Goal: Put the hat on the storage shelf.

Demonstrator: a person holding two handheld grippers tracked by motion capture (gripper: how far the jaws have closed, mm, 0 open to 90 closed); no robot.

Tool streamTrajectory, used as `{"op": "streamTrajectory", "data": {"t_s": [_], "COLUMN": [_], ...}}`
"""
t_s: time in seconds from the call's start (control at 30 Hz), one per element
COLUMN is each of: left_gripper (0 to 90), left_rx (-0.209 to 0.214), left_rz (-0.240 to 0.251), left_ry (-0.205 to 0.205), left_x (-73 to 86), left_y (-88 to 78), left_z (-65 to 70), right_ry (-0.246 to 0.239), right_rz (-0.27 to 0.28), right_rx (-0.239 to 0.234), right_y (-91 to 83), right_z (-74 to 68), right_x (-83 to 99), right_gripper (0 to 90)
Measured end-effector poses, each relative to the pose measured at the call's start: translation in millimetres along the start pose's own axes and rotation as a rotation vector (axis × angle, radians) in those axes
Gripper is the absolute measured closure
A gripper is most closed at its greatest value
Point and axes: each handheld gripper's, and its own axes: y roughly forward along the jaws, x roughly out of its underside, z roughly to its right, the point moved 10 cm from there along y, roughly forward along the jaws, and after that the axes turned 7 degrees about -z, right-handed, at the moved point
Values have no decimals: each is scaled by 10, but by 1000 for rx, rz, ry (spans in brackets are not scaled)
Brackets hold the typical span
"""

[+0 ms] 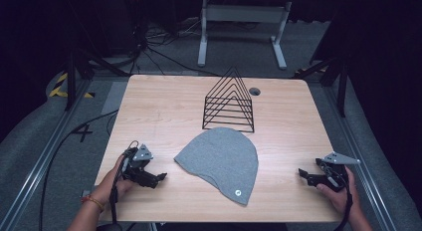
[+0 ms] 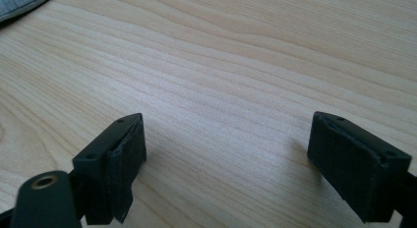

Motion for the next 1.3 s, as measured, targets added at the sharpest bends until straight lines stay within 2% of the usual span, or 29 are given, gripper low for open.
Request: {"op": "streamTrajectory", "data": {"t_s": [0.27, 0.4, 0.43, 0.47, 0.5, 0.53, 0.6, 0.63, 0.67, 0.73, 0.8, 0.83, 0.87, 0.97, 1.0, 1.1, 1.13, 1.17, 1.23, 1.3], "left_gripper": [4, 8, 8, 86, 86, 211, 286, 303, 303, 372, 401, 429, 444, 512, 554, 646, 671, 679, 693, 697], "left_rx": [-1, 17, 22, 36, 34, 27, 28, 28, 27, 32, 40, 32, 48, 56, 58, 76, 76, 83, 92, 119], "left_rz": [1, -24, -35, -46, -22, -11, -15, -15, 3, 27, 33, 42, 50, 46, 32, 15, 15, 12, -9, -6], "left_ry": [7, 32, 58, 60, 47, 57, 63, 63, 61, 69, 84, 98, 94, 142, 163, 187, 187, 201, 232, 238], "left_x": [7, 15, 13, 12, -17, -44, -83, -83, -125, -221, -306, -361, -423, -571, -603, -709, -709, -795, -826, -847], "left_y": [-9, -21, -28, -45, -46, -62, -74, -74, -78, -97, -88, -81, -62, 13, 43, 151, 151, 227, 289, 343], "left_z": [-8, -12, -30, -35, -49, -65, -63, -63, -57, -31, 2, 2, 41, 133, 158, 239, 239, 292, 346, 407], "right_ry": [0, 3, 3, -6, -6, -31, -30, -51, -51, -105, -153, -181, -208, -271, -302, -356, -356, -395, -422, -456], "right_rz": [-2, -5, -5, -29, -29, -35, -20, -8, -8, 8, 17, 18, 17, 33, 48, 59, 59, 59, 53, 36], "right_rx": [5, 7, 7, 5, 5, -11, -56, -69, -69, -91, -124, -134, -153, -225, -264, -329, -329, -376, -406, -431], "right_y": [1, 0, 0, -13, -13, -38, -51, -67, -67, -88, -89, -79, -72, -51, -51, -39, -39, 1, 33, 68], "right_z": [3, 2, 2, -4, -4, -29, -110, -185, -185, -373, -574, -679, -794, -1159, -1344, -1653, -1653, -1890, -2042, -2195], "right_x": [0, 0, 0, 5, 5, -11, -54, -101, -101, -210, -305, -349, -385, -494, -540, -582, -582, -586, -573, -539], "right_gripper": [146, 146, 146, 172, 172, 341, 353, 411, 411, 490, 577, 625, 666, 758, 801, 852, 852, 877, 885, 888]}}
